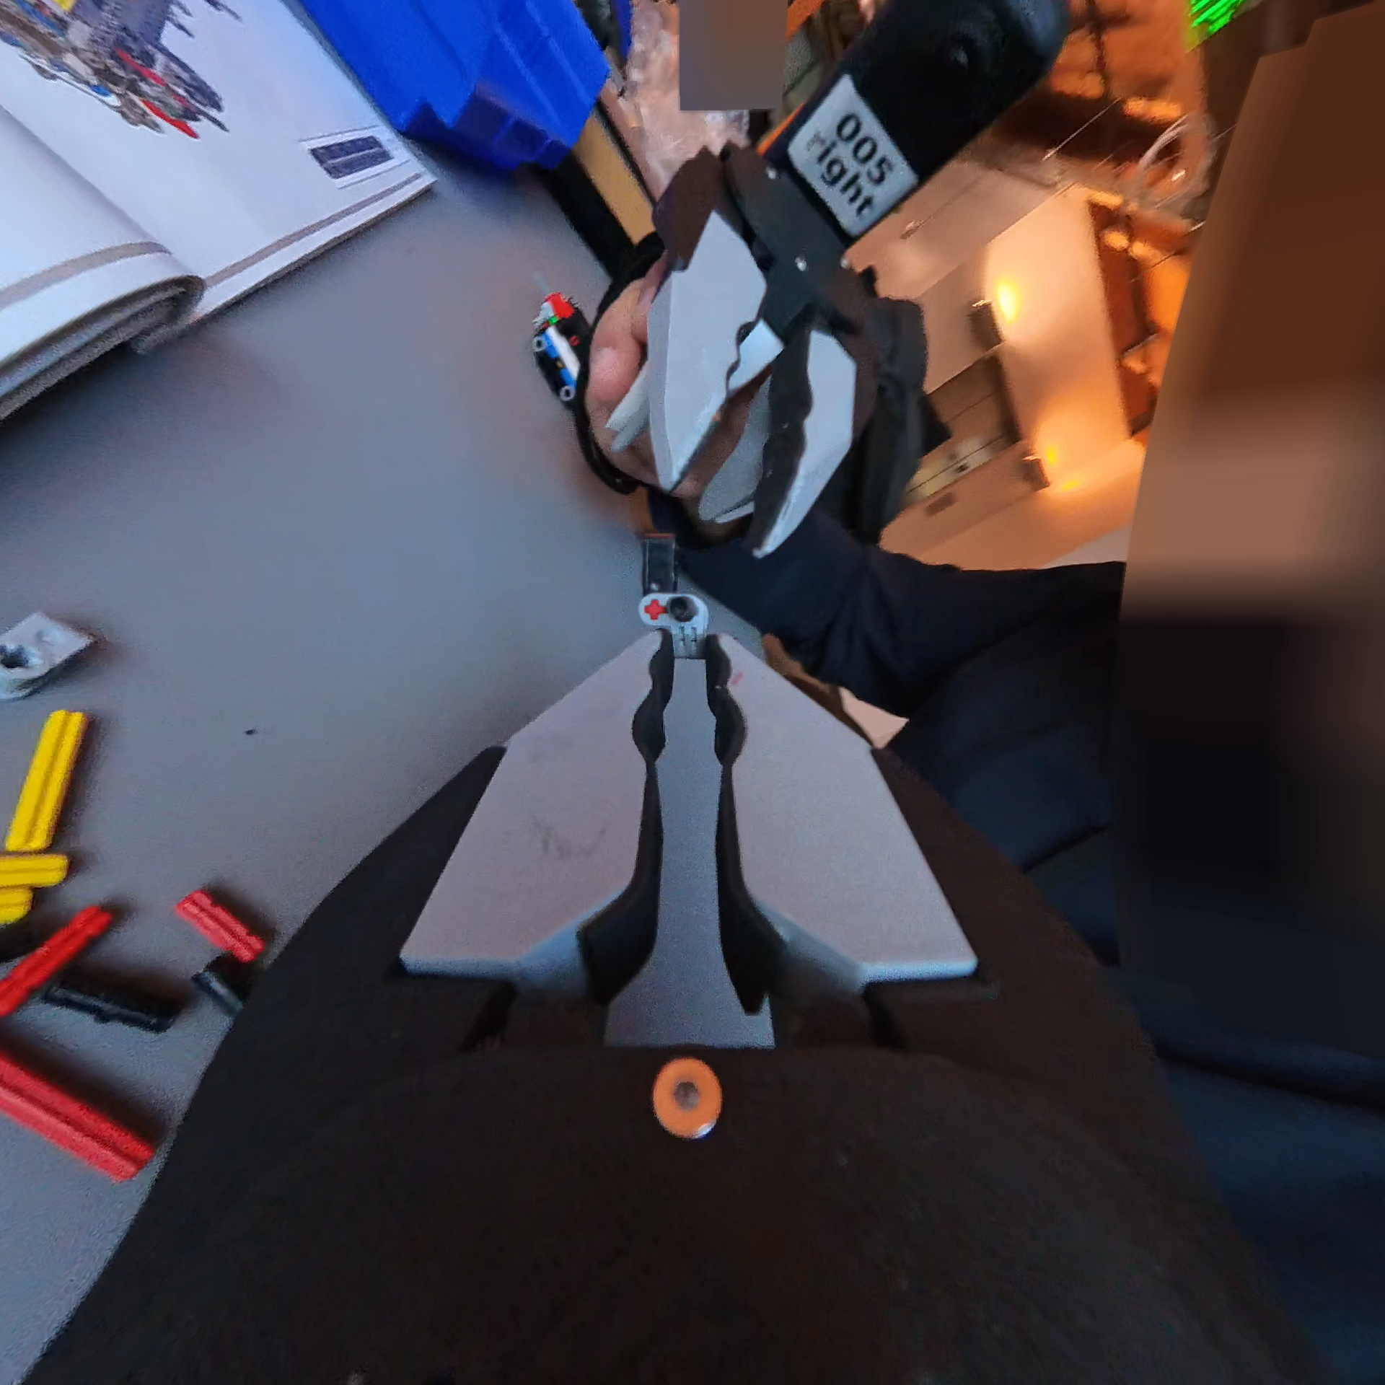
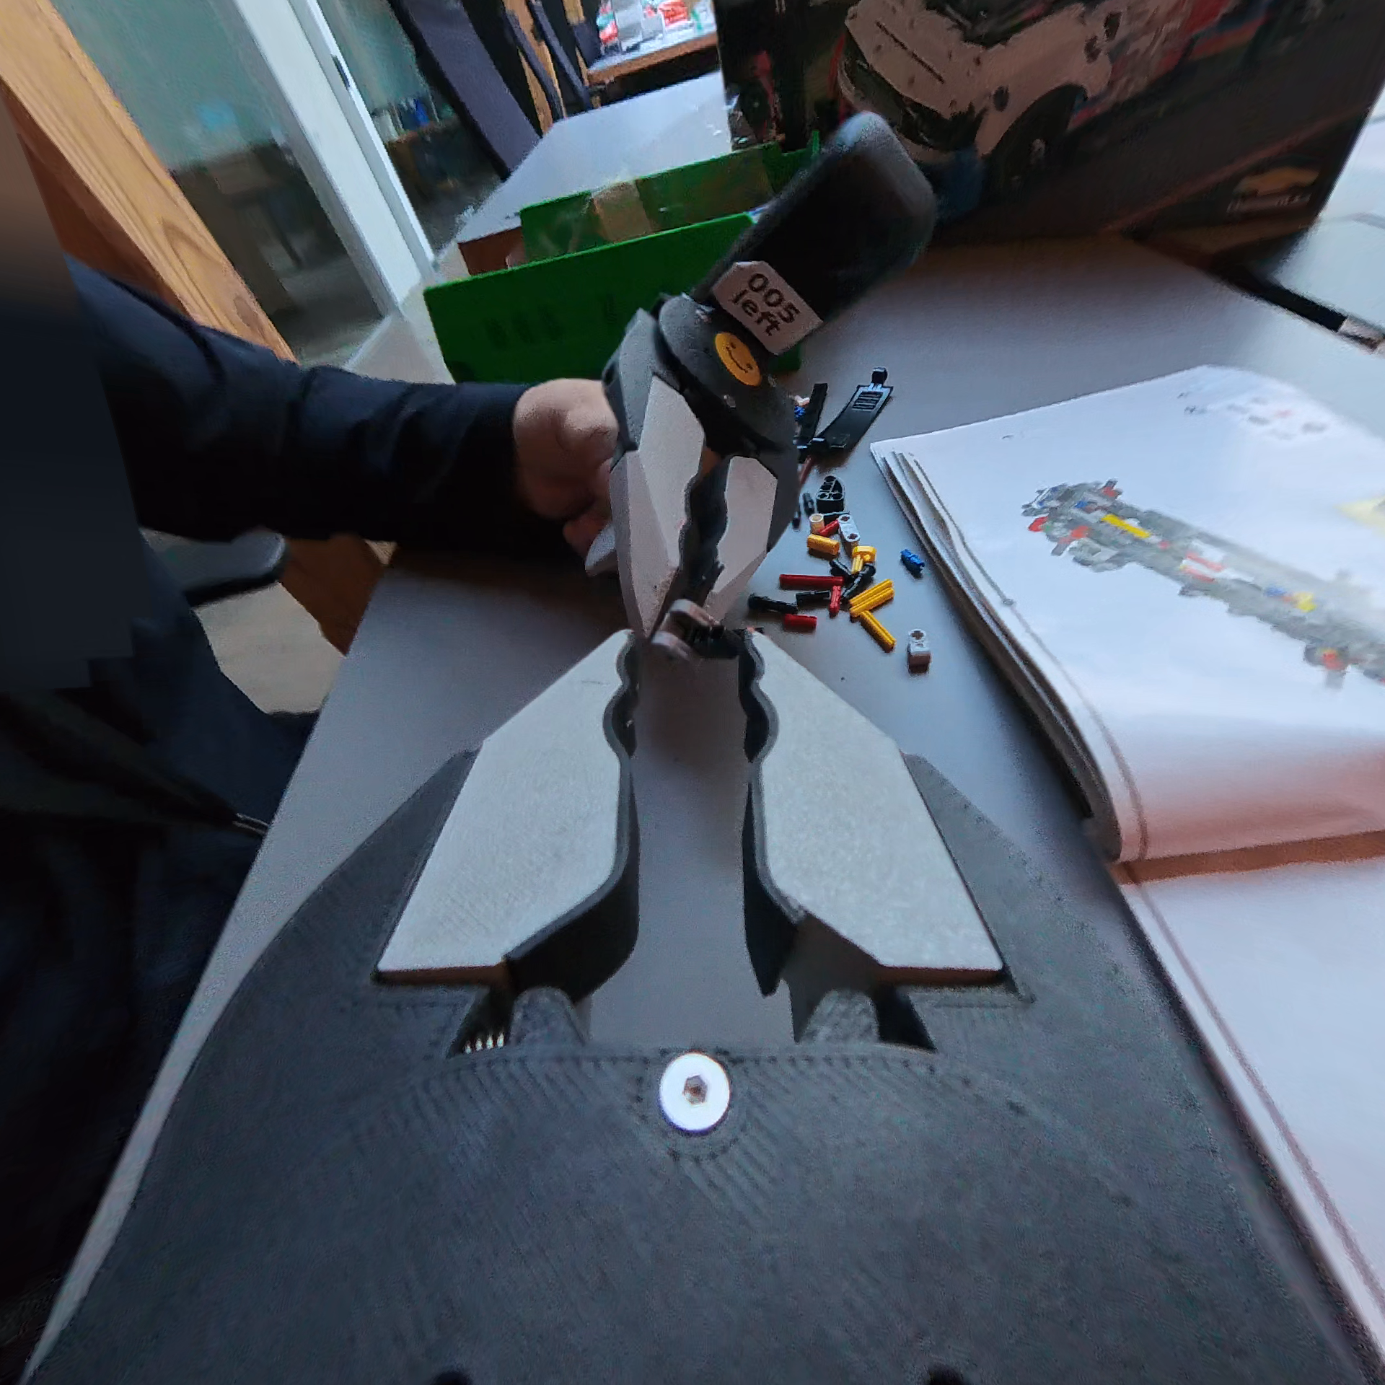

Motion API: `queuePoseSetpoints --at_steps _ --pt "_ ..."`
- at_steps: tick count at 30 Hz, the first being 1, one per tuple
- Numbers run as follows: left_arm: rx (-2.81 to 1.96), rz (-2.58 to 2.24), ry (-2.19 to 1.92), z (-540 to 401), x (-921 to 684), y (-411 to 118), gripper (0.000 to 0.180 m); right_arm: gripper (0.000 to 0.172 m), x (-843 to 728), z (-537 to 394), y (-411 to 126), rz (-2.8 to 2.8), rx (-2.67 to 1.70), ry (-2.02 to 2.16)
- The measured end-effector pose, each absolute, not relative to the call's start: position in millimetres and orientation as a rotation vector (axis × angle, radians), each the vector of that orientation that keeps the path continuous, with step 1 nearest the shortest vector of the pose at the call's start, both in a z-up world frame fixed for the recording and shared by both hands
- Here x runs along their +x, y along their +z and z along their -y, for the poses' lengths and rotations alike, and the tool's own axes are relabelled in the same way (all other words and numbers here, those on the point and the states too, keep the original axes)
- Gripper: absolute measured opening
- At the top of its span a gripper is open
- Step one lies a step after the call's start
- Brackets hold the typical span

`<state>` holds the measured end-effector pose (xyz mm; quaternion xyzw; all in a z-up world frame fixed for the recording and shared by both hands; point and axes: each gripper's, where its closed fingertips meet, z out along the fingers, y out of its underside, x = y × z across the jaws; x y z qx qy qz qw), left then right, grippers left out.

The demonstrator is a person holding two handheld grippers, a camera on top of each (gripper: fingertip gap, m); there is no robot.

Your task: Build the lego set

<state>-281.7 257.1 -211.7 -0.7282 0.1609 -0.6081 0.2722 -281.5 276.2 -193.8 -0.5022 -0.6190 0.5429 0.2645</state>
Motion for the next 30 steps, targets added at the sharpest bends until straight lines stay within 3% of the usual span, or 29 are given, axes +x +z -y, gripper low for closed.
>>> queuePoseSetpoints --at_steps 11,17,30 --pt "-1.842 -0.494 -1.853 -239.5 -266.7 -192.6 0.006 0.026 -278.8 -255.1 -189.6 1.759 -1.175 1.402" --pt "-1.914 -0.539 -1.828 -234.8 -265.0 -202.5 0.006 0.015 -276.0 -260.8 -187.1 1.748 -1.163 1.368" --pt "-2.131 -0.69 -1.802 -212.3 -251.7 -235.0 0.006 0.009 -268.7 -227.9 -233.5 2.095 -1.05 1.071"
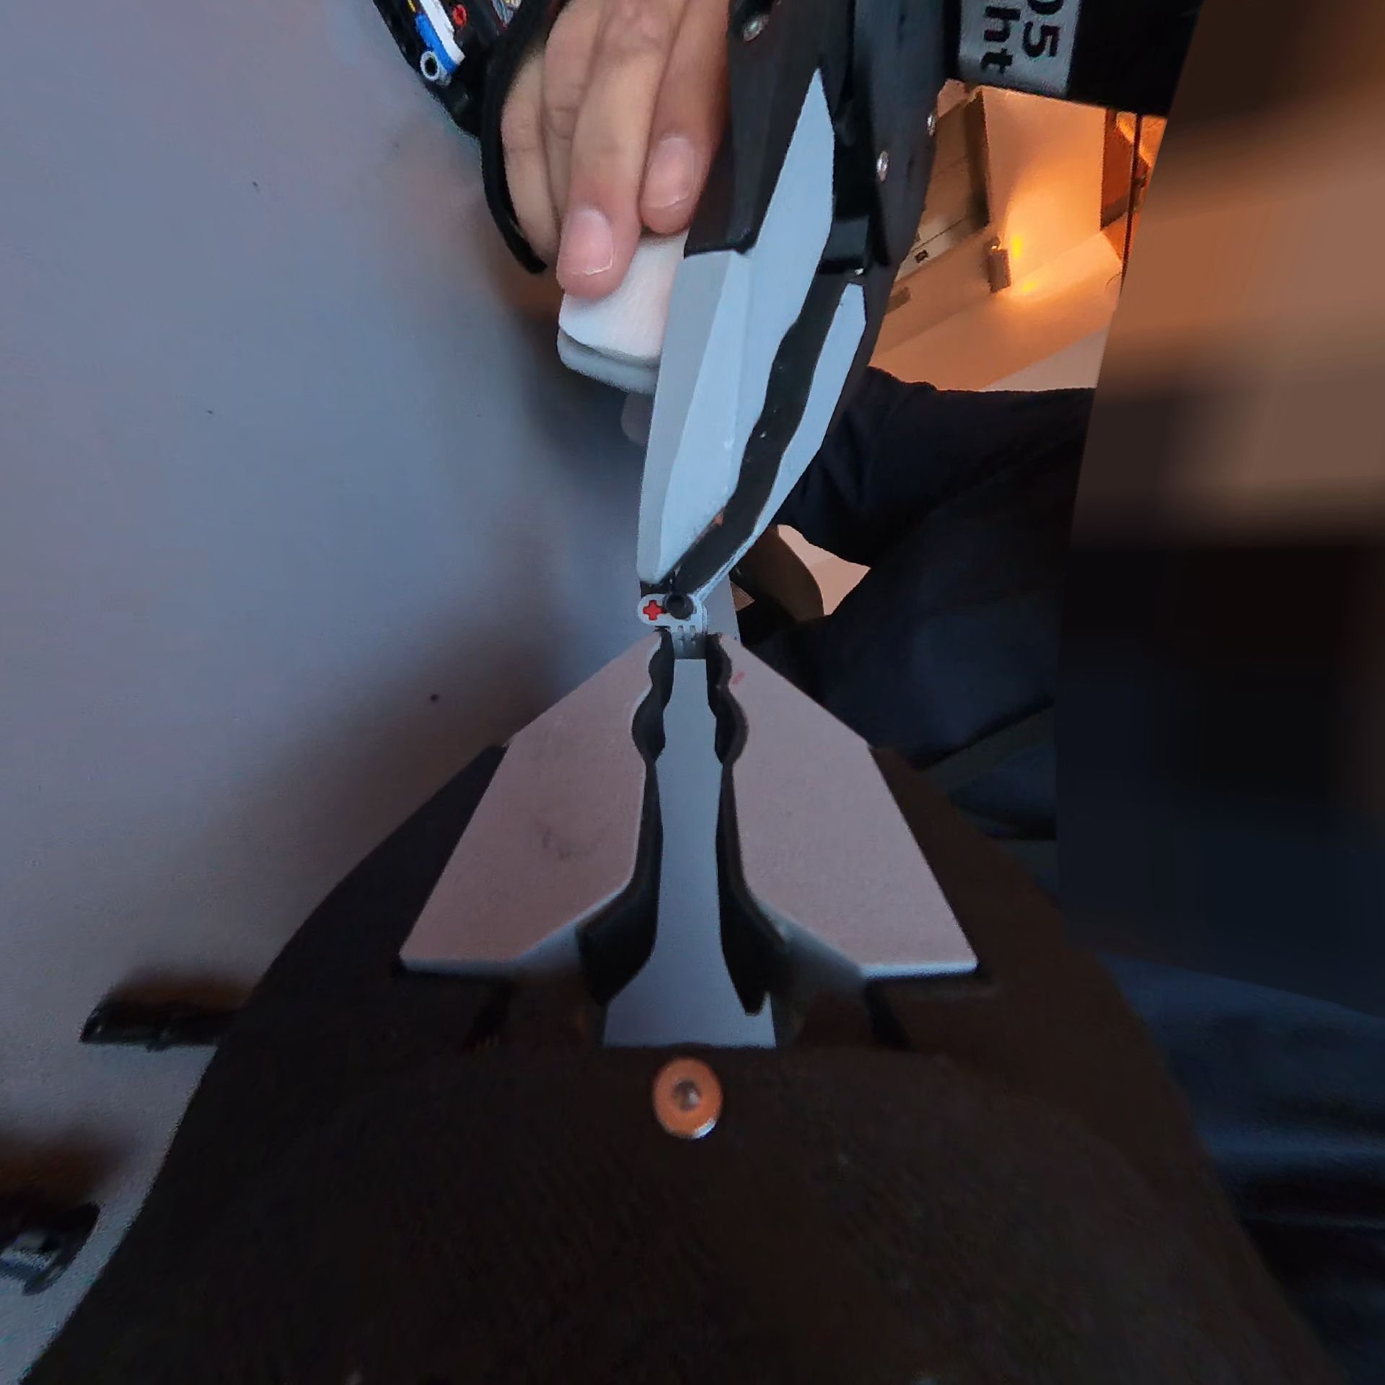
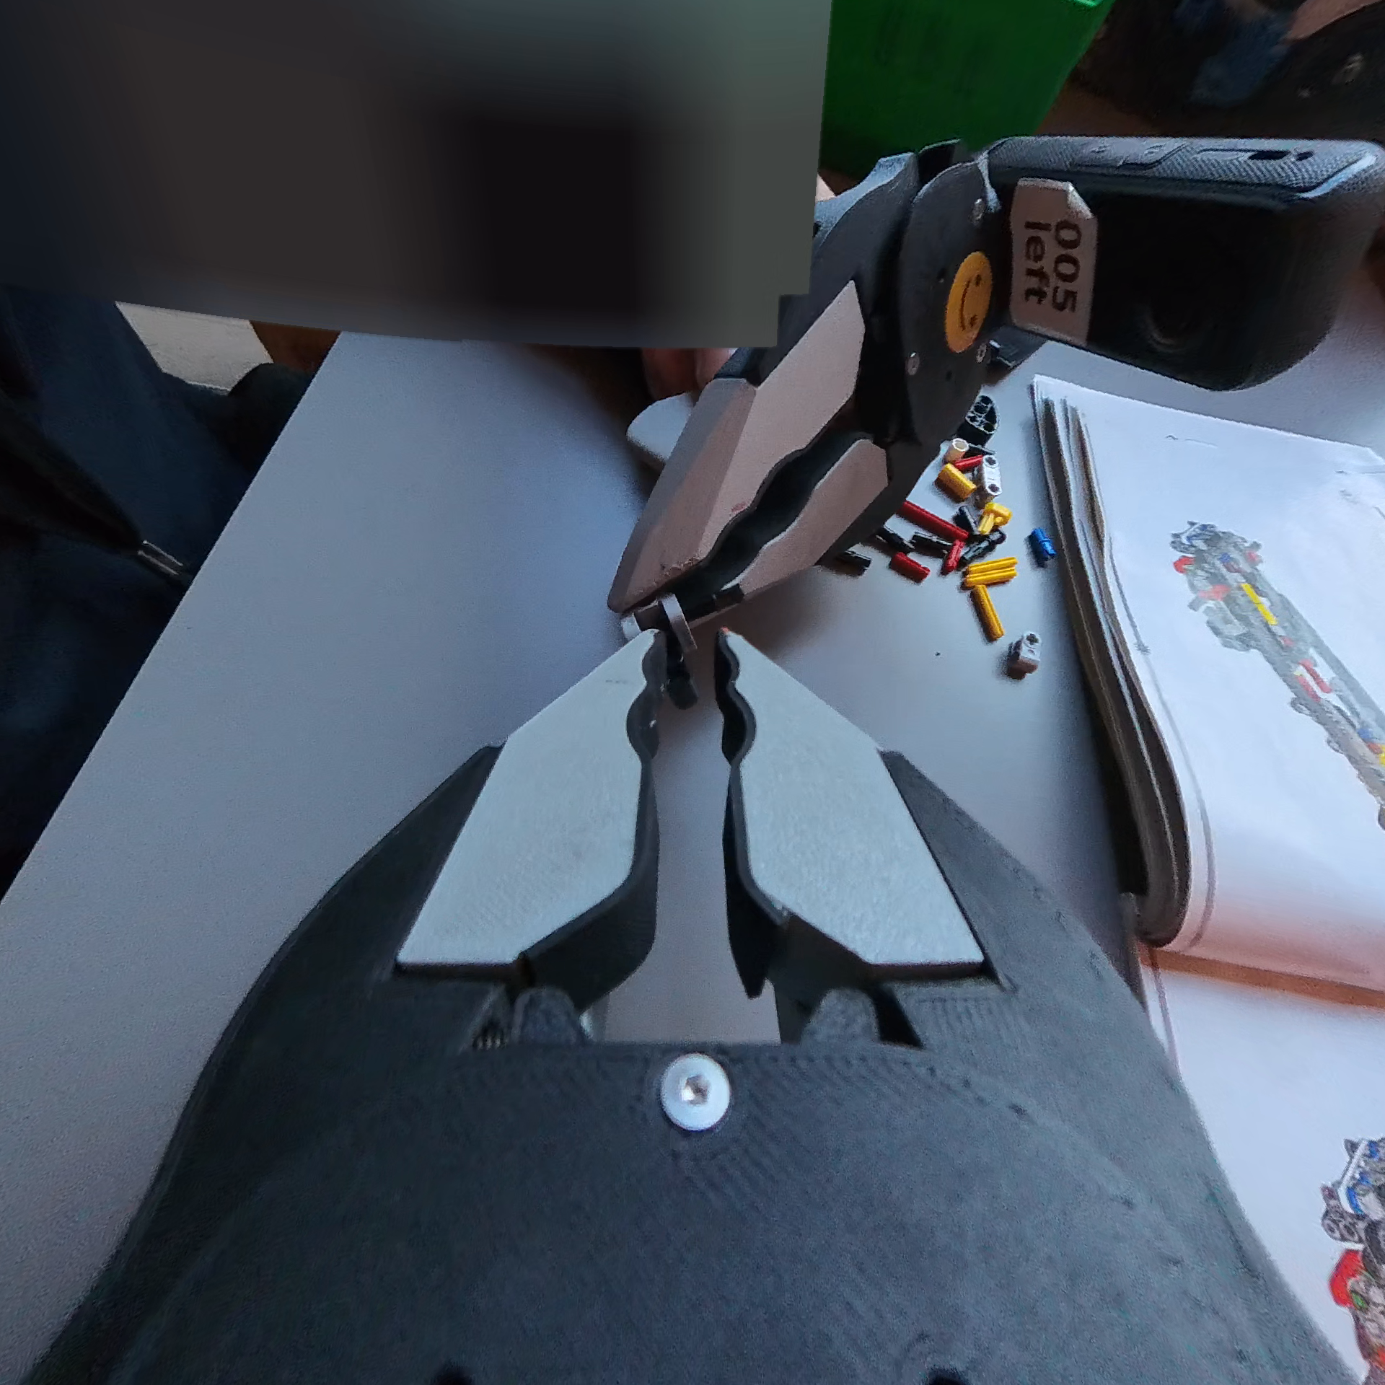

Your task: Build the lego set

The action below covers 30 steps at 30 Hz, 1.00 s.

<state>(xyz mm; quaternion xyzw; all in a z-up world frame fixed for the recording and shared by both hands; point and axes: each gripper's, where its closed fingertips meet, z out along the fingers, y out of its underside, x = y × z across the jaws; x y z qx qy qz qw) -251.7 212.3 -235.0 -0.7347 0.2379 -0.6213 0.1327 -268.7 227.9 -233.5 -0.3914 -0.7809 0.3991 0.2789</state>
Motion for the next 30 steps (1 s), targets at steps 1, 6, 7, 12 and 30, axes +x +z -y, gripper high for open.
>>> queuePoseSetpoints --at_steps 1,6,7,12,30 --pt "-2.13 -0.683 -1.804 -212.7 -251.8 -234.5 0.006 0.008 -268.3 -227.4 -233.2 2.096 -1.046 1.075" --pt "-2.123 -0.647 -1.814 -215.9 -253.7 -233.4 0.006 0.002 -269.3 -228.3 -232.1 2.078 -1.034 1.074" --pt "-2.124 -0.647 -1.816 -215.6 -253.7 -233.6 0.005 0.002 -269.5 -228.1 -232.3 2.077 -1.029 1.073" --pt "-2.116 -0.642 -1.841 -214.3 -252.7 -232.1 0.006 0.003 -268.8 -227.1 -231.1 2.069 -1.04 1.115" --pt "-2.126 -0.667 -1.843 -210.5 -249.5 -234.3 0.006 0.013 -265.6 -220.0 -228.0 2.092 -1.018 1.188"
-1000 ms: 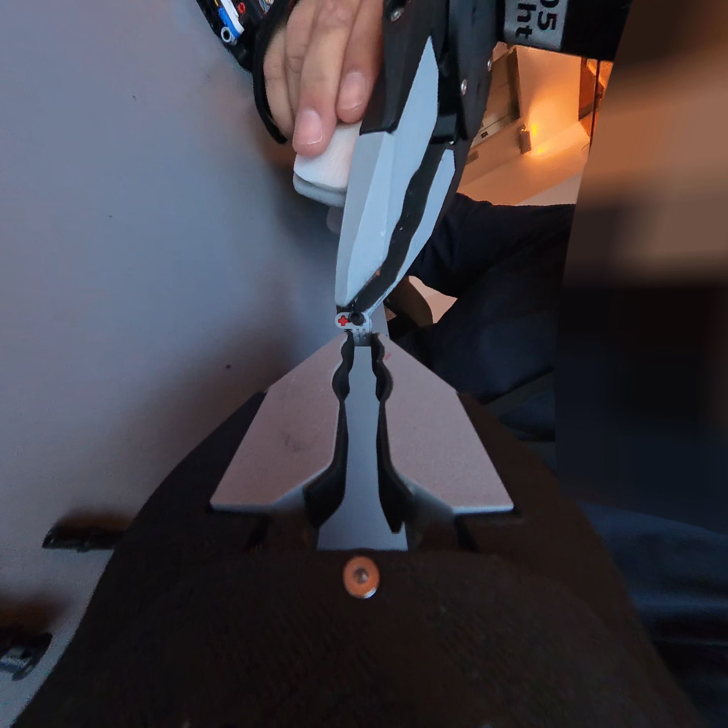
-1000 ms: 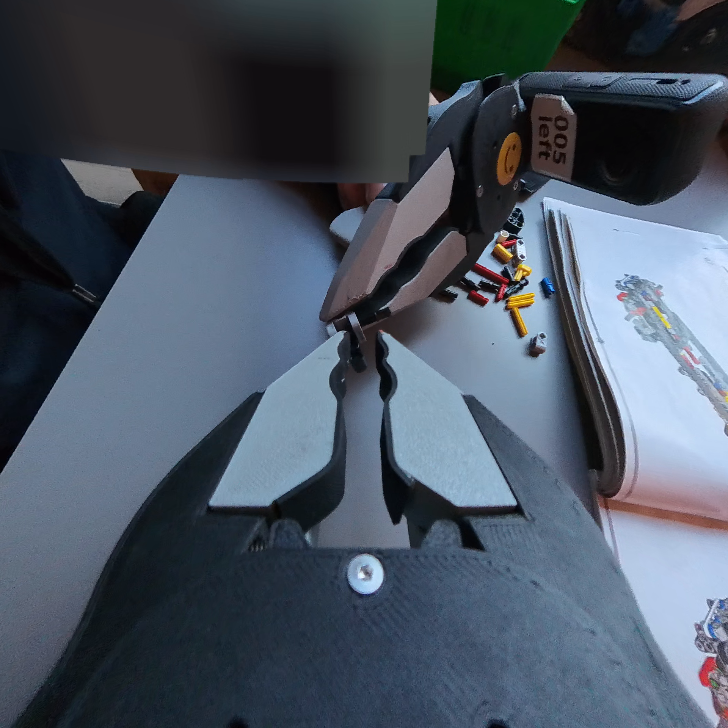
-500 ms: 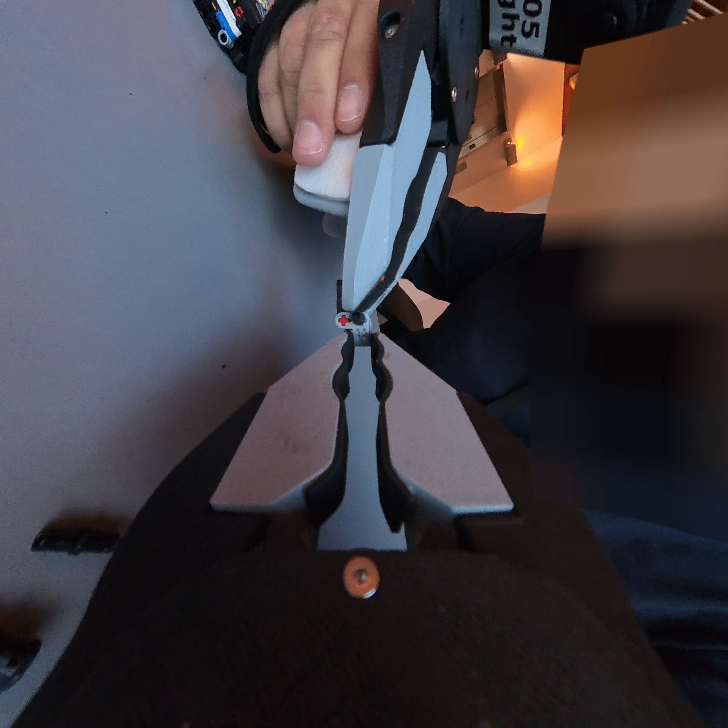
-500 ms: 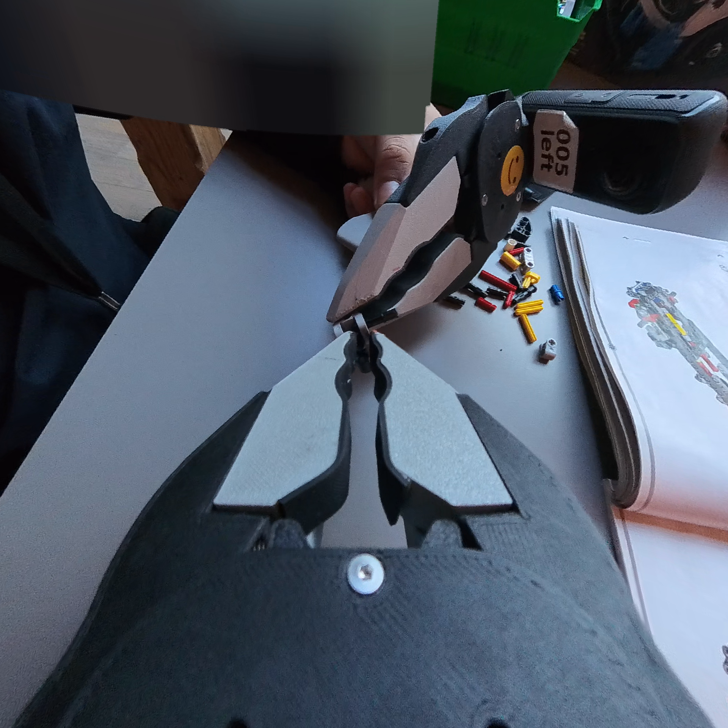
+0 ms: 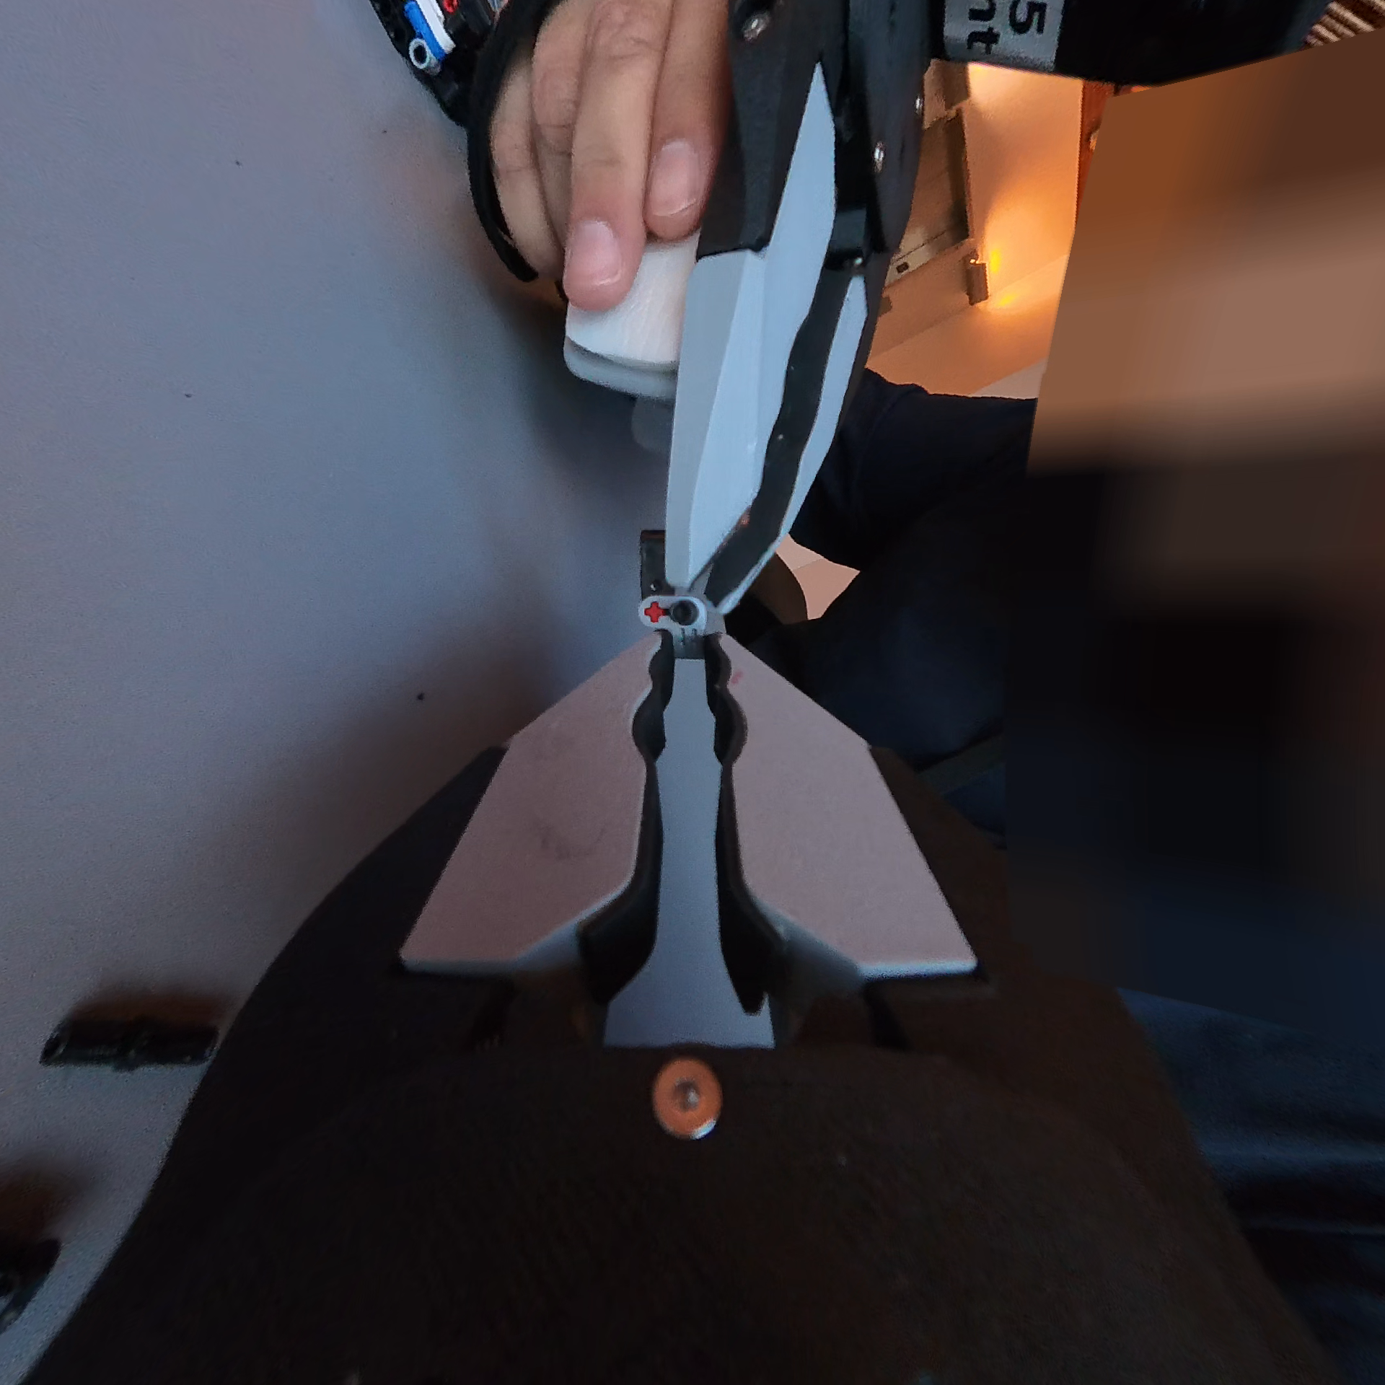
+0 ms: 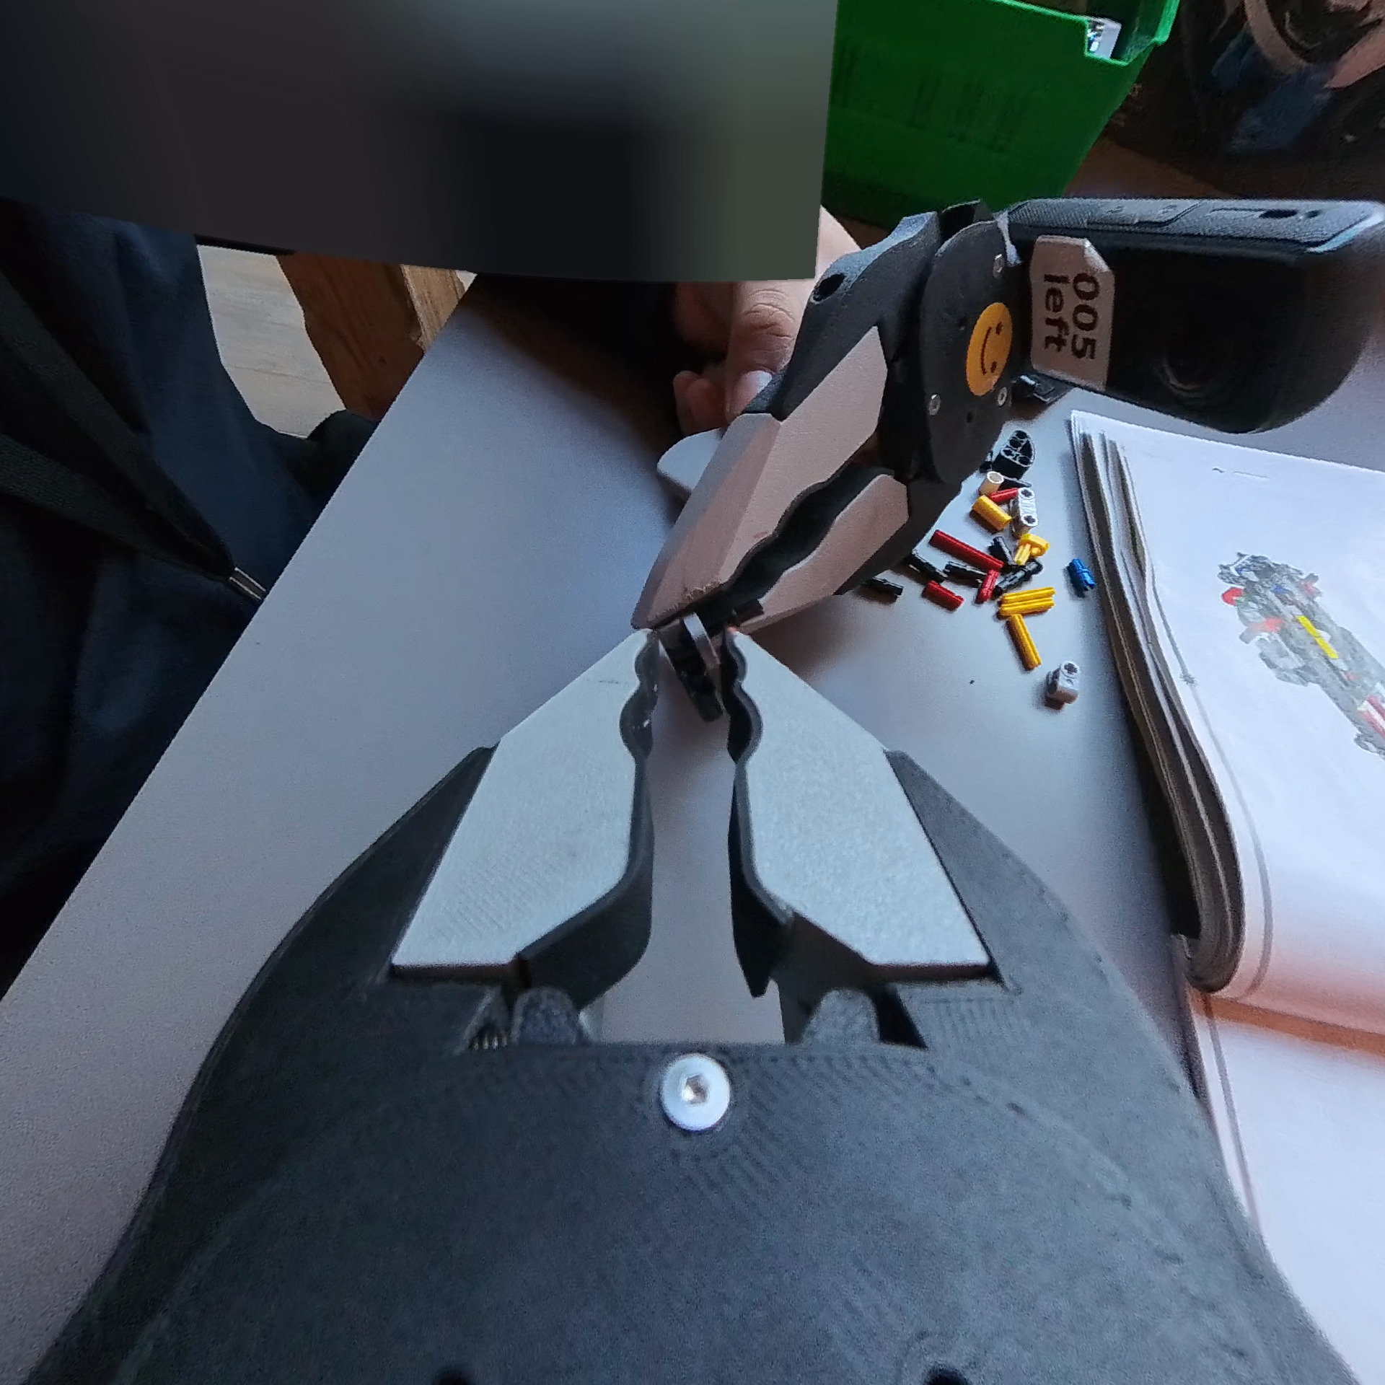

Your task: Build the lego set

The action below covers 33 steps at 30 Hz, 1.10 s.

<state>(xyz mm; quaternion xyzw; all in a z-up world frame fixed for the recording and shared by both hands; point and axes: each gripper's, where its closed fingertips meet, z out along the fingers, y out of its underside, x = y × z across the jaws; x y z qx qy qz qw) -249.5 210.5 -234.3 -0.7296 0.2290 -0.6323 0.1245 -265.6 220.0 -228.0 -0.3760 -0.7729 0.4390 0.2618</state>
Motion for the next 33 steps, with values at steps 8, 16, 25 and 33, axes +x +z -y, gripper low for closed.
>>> queuePoseSetpoints --at_steps 8,16,25,33 --pt "-2.13 -0.678 -1.851 -208.2 -248.4 -234.7 0.006 0.008 -266.7 -222.3 -230.6 2.094 -1.0 1.131" --pt "-2.135 -0.675 -1.849 -208.1 -248.7 -235.4 0.006 0.002 -265.1 -218.9 -232.2 2.111 -0.959 1.099" --pt "-2.157 -0.68 -1.862 -205.4 -249.8 -238.1 0.006 0.002 -265.9 -216.2 -235.1 2.115 -0.901 1.009" --pt "-2.199 -0.697 -1.852 -202.4 -251.1 -243.1 0.005 0.002 -267.2 -212.5 -240.1 2.118 -0.854 0.94"
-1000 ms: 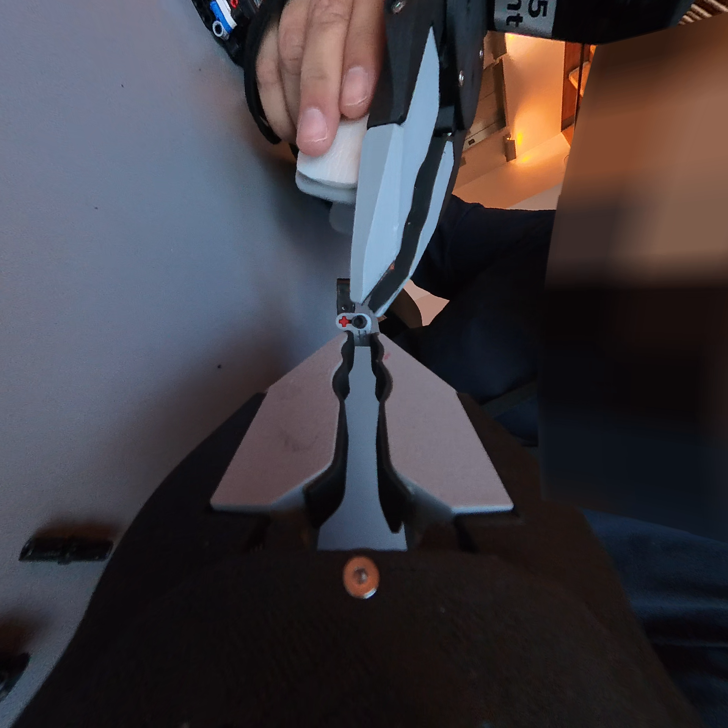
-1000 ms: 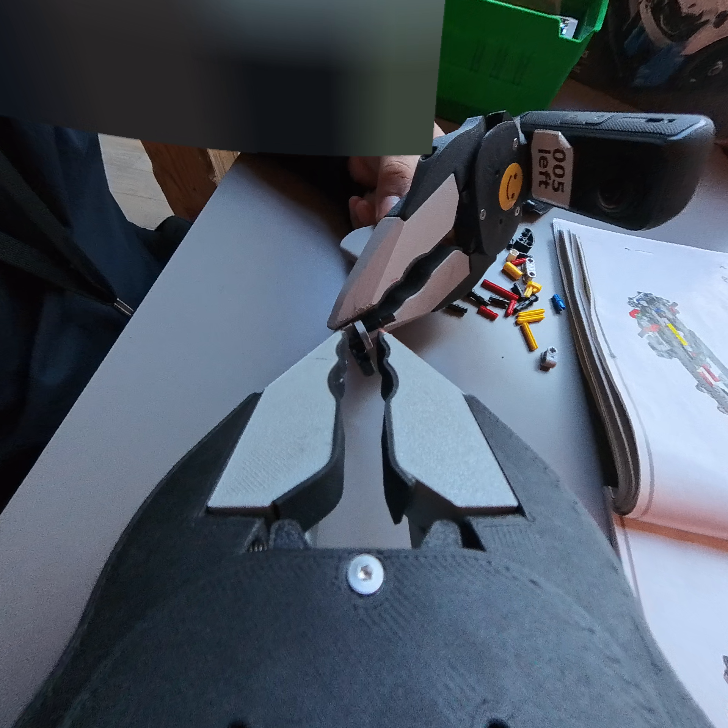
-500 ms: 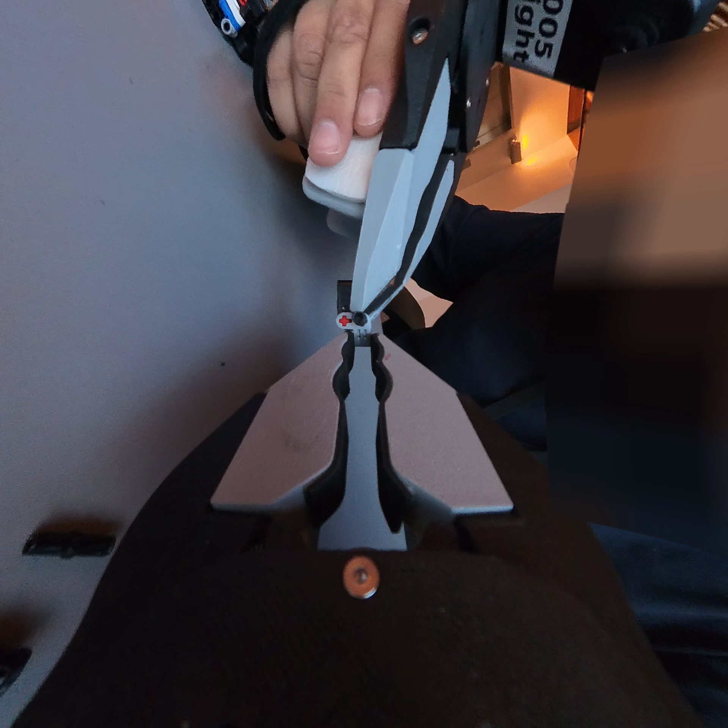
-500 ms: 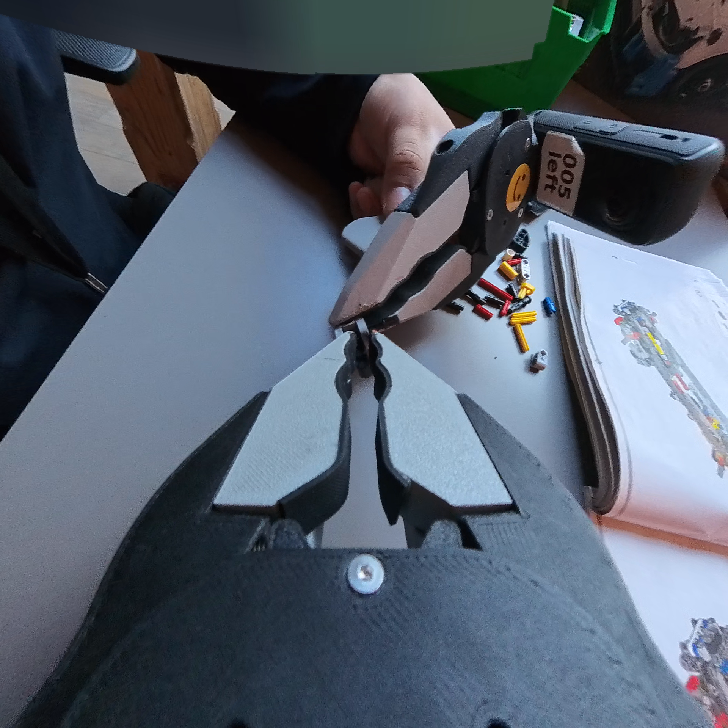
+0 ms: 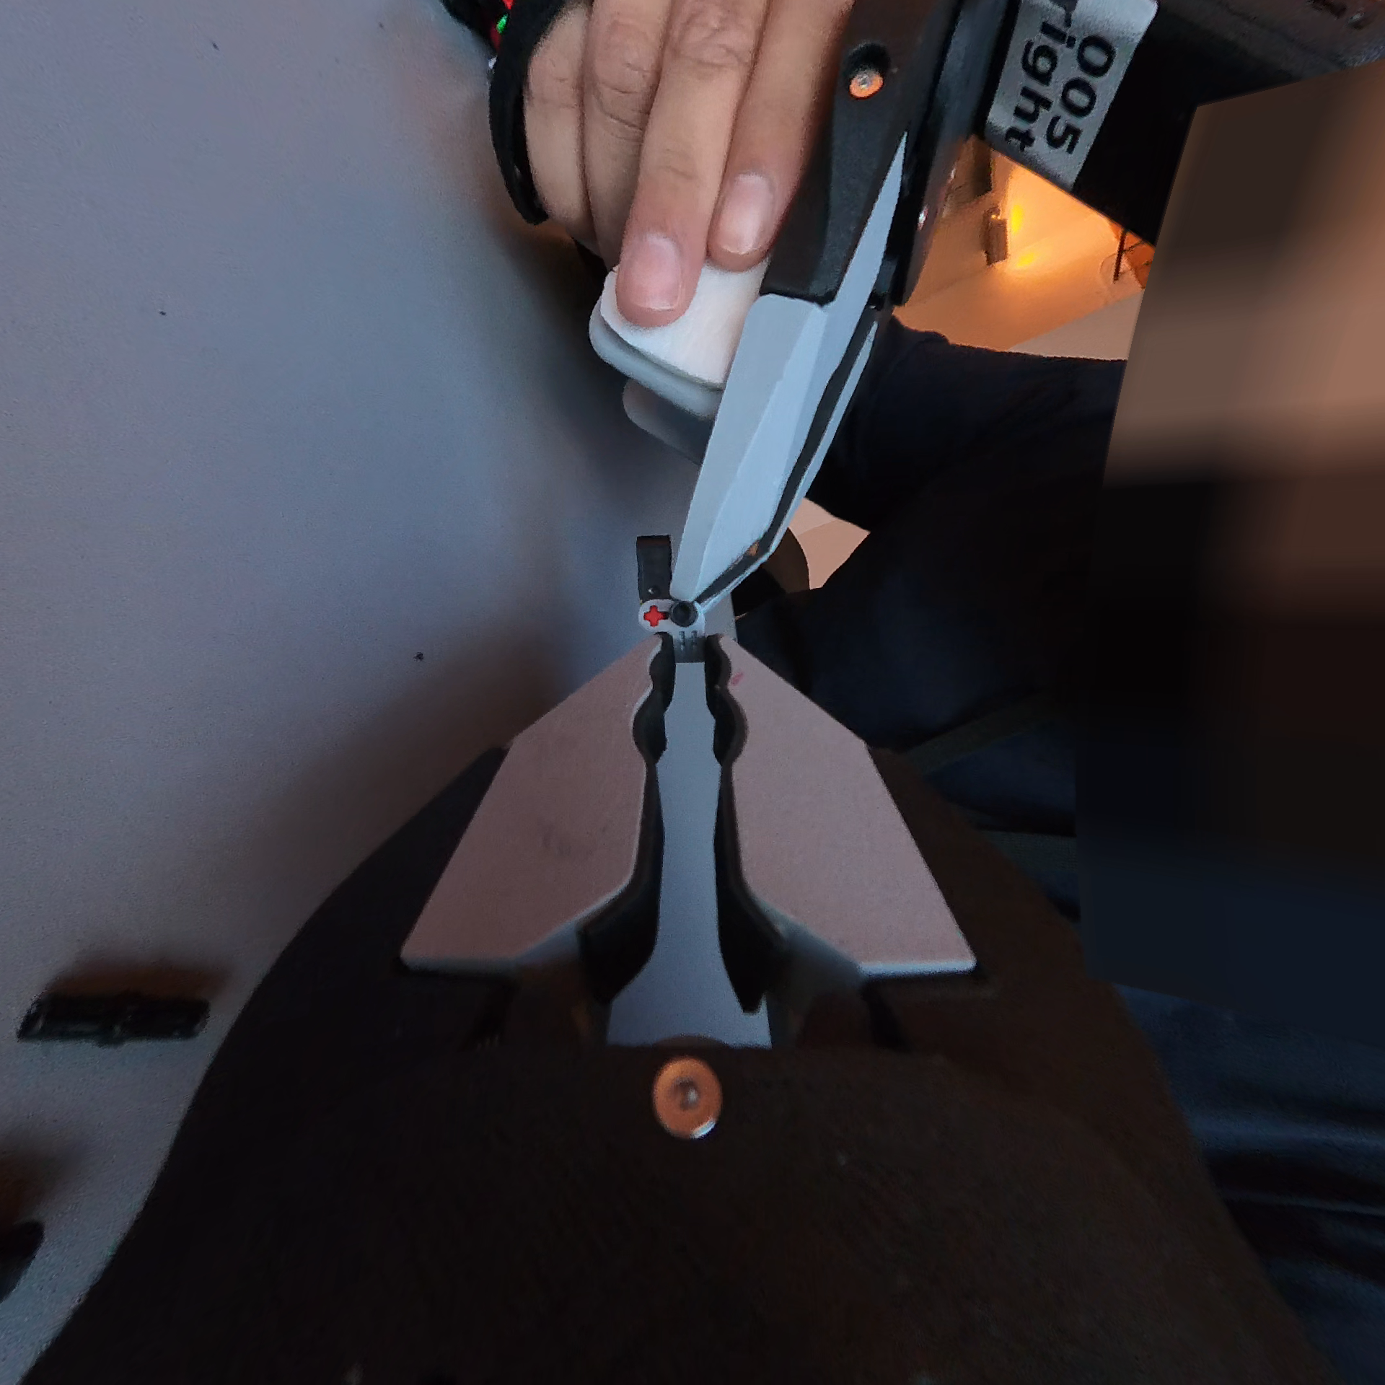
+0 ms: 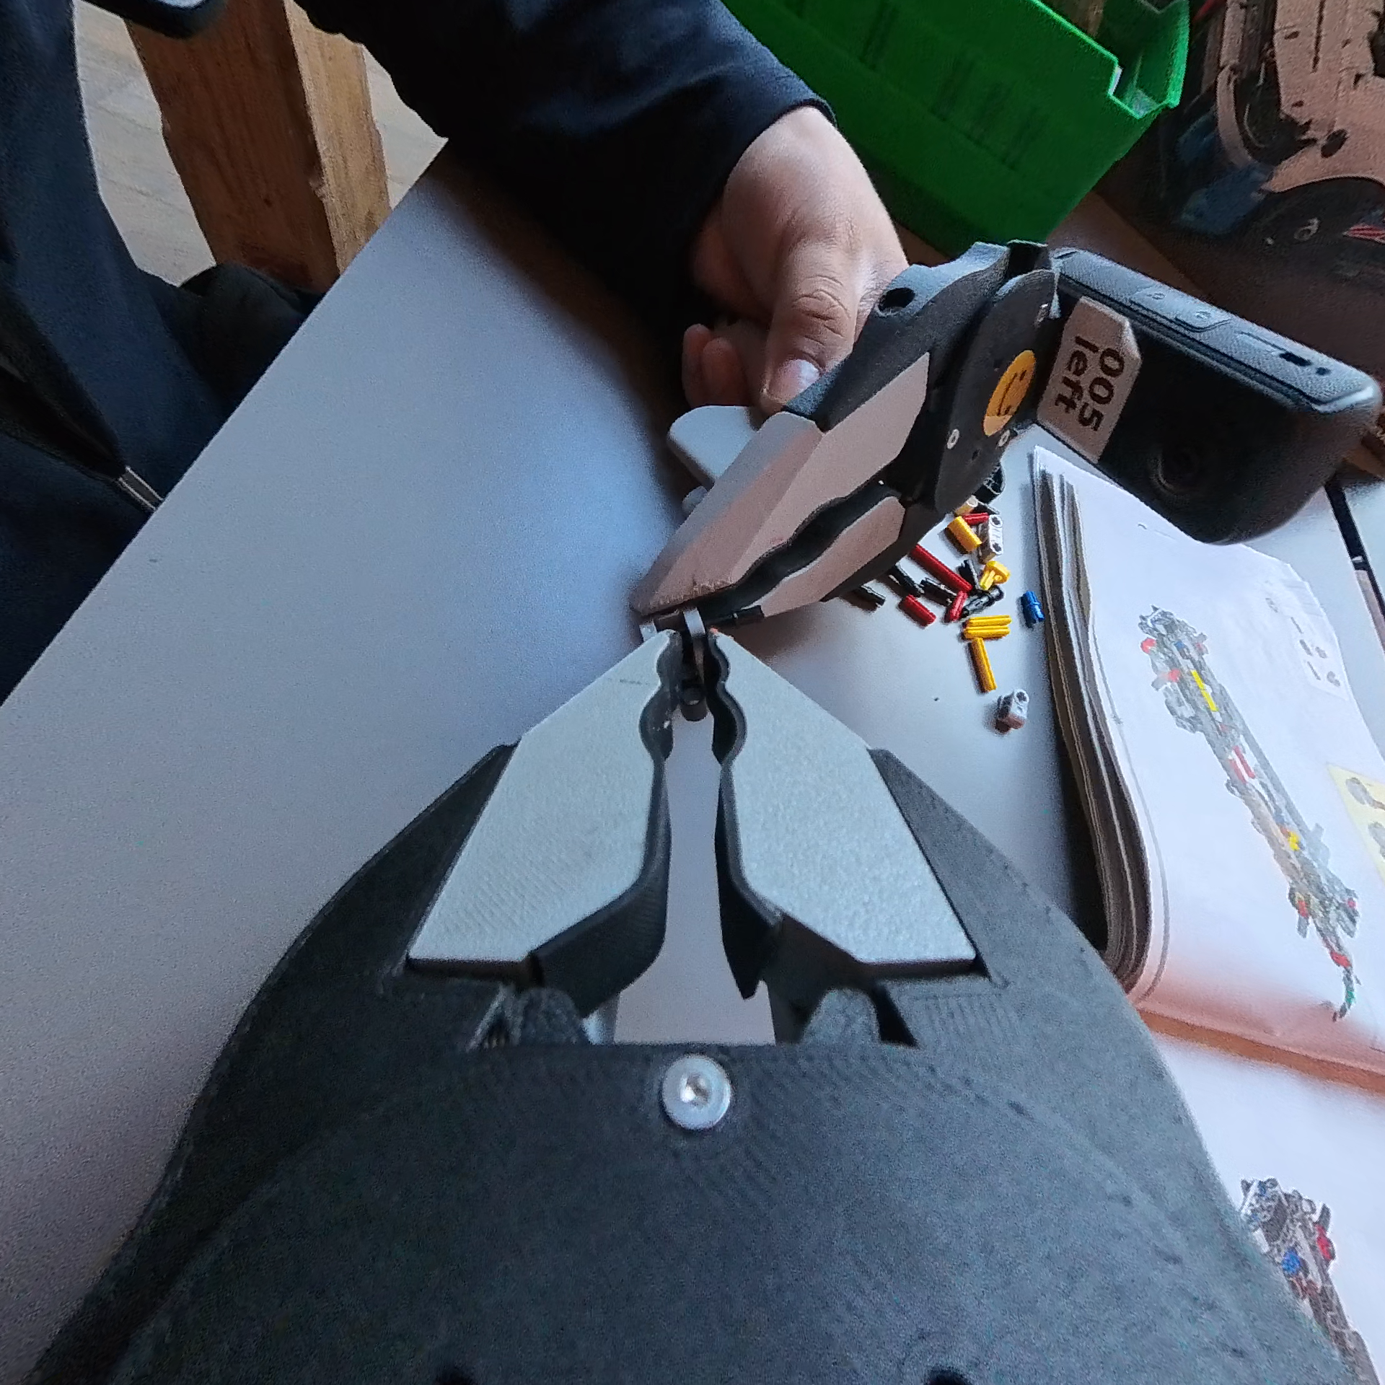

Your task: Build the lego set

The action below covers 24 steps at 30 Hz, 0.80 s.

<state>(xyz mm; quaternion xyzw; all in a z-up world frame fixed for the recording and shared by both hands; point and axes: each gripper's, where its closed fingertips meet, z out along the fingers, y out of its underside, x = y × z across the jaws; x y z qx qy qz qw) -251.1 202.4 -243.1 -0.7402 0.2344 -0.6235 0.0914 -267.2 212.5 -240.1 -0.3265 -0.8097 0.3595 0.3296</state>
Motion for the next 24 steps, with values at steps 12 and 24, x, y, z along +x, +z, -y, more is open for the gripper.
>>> queuePoseSetpoints --at_steps 12,24 --pt "-2.255 -0.708 -1.825 -201.0 -252.5 -250.4 0.005 0.001 -271.8 -211.6 -246.3 2.096 -0.885 0.926" --pt "-2.249 -0.678 -1.823 -203.9 -254.2 -249.7 0.005 0.0 -275.6 -215.8 -246.1 2.067 -0.909 0.898"
